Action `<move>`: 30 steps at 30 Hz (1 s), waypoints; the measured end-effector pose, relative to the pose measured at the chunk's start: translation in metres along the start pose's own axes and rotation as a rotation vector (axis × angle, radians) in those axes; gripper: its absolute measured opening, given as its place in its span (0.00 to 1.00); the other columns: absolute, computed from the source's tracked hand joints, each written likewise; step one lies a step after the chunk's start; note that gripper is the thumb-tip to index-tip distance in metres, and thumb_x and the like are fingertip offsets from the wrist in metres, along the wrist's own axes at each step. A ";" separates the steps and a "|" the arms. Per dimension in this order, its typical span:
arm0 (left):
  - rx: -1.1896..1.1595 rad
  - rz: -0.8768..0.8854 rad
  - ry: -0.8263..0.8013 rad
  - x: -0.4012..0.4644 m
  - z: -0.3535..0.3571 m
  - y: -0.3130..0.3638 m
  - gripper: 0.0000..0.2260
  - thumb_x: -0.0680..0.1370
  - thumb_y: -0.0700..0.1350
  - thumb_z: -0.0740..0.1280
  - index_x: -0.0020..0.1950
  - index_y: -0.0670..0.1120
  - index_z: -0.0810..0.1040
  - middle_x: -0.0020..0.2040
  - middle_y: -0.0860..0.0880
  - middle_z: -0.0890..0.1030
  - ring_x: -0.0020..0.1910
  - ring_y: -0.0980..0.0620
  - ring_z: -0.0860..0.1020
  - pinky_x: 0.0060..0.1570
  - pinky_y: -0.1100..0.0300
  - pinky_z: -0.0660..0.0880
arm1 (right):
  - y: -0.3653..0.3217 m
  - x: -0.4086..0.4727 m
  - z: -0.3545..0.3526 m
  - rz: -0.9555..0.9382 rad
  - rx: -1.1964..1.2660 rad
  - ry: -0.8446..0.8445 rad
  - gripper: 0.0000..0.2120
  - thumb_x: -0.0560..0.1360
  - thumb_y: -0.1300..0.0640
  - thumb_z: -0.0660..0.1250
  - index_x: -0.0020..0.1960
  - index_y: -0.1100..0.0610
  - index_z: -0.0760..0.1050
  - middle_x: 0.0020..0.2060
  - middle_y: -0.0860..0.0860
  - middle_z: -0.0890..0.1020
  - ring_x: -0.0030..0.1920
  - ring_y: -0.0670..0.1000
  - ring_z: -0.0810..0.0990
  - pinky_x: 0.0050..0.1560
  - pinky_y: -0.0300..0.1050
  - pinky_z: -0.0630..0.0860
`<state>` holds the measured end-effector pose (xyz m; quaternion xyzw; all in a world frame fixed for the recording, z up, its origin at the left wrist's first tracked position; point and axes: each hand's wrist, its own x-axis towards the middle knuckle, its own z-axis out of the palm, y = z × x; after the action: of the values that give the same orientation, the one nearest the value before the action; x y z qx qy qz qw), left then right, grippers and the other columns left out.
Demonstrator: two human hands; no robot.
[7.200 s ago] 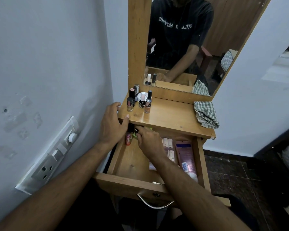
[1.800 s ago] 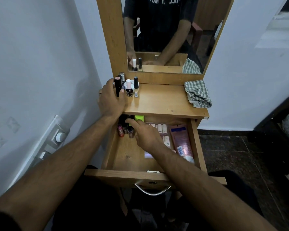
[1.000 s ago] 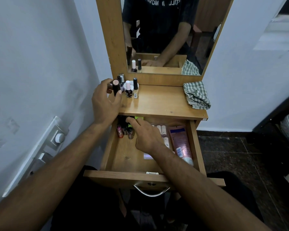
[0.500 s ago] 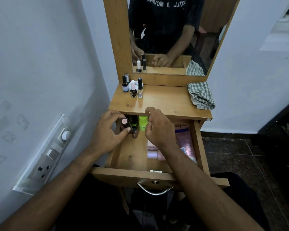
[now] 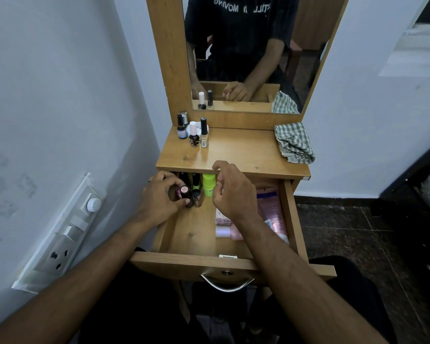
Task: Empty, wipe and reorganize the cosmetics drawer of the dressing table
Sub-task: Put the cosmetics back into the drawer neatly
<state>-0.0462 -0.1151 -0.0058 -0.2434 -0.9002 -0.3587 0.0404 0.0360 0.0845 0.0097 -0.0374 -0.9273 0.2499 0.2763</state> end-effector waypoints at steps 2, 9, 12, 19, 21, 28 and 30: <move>0.027 0.017 -0.010 0.001 0.002 0.000 0.18 0.63 0.48 0.82 0.49 0.55 0.81 0.52 0.55 0.74 0.55 0.50 0.74 0.57 0.47 0.74 | 0.001 0.000 0.001 -0.004 0.006 0.000 0.21 0.71 0.65 0.67 0.62 0.52 0.73 0.43 0.46 0.75 0.40 0.43 0.73 0.33 0.33 0.66; 0.127 0.052 0.036 -0.002 0.007 0.000 0.21 0.64 0.46 0.82 0.54 0.53 0.79 0.53 0.56 0.74 0.55 0.51 0.73 0.51 0.54 0.71 | 0.002 -0.002 0.003 -0.005 0.023 0.019 0.18 0.71 0.64 0.67 0.59 0.51 0.73 0.43 0.45 0.74 0.39 0.45 0.74 0.31 0.38 0.72; 0.158 0.058 0.027 -0.002 0.007 -0.001 0.24 0.64 0.49 0.82 0.57 0.53 0.79 0.56 0.55 0.74 0.57 0.50 0.73 0.54 0.50 0.72 | 0.003 0.002 0.002 -0.001 0.046 0.051 0.17 0.72 0.64 0.66 0.58 0.50 0.74 0.43 0.45 0.74 0.38 0.45 0.74 0.31 0.41 0.74; 0.239 0.126 0.000 -0.006 0.002 0.004 0.29 0.63 0.55 0.82 0.62 0.53 0.78 0.61 0.54 0.76 0.60 0.49 0.75 0.55 0.51 0.73 | 0.001 0.047 -0.010 0.081 0.116 0.165 0.10 0.76 0.55 0.68 0.56 0.47 0.75 0.42 0.43 0.76 0.35 0.44 0.75 0.33 0.43 0.75; 0.266 0.175 0.012 -0.007 -0.003 0.004 0.30 0.64 0.56 0.81 0.63 0.52 0.76 0.62 0.54 0.76 0.58 0.48 0.77 0.53 0.50 0.75 | 0.000 0.067 -0.013 0.109 0.112 0.157 0.10 0.77 0.50 0.68 0.58 0.44 0.76 0.43 0.42 0.76 0.37 0.44 0.75 0.36 0.43 0.75; 0.186 0.304 0.157 -0.018 -0.024 0.024 0.19 0.68 0.46 0.62 0.58 0.47 0.76 0.59 0.52 0.76 0.54 0.49 0.78 0.49 0.50 0.75 | -0.009 0.119 -0.017 0.112 0.088 0.090 0.21 0.78 0.41 0.67 0.68 0.44 0.72 0.51 0.43 0.76 0.49 0.46 0.78 0.45 0.45 0.77; 0.119 0.320 0.218 -0.014 -0.029 0.030 0.18 0.67 0.43 0.61 0.56 0.46 0.76 0.58 0.52 0.76 0.55 0.49 0.77 0.51 0.48 0.74 | -0.009 0.124 -0.012 0.093 0.083 0.058 0.21 0.78 0.42 0.67 0.70 0.44 0.71 0.52 0.44 0.77 0.51 0.47 0.79 0.47 0.47 0.79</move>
<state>-0.0226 -0.1218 0.0311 -0.3406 -0.8598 -0.3183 0.2083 -0.0614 0.1078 0.0843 -0.0761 -0.9049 0.2995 0.2926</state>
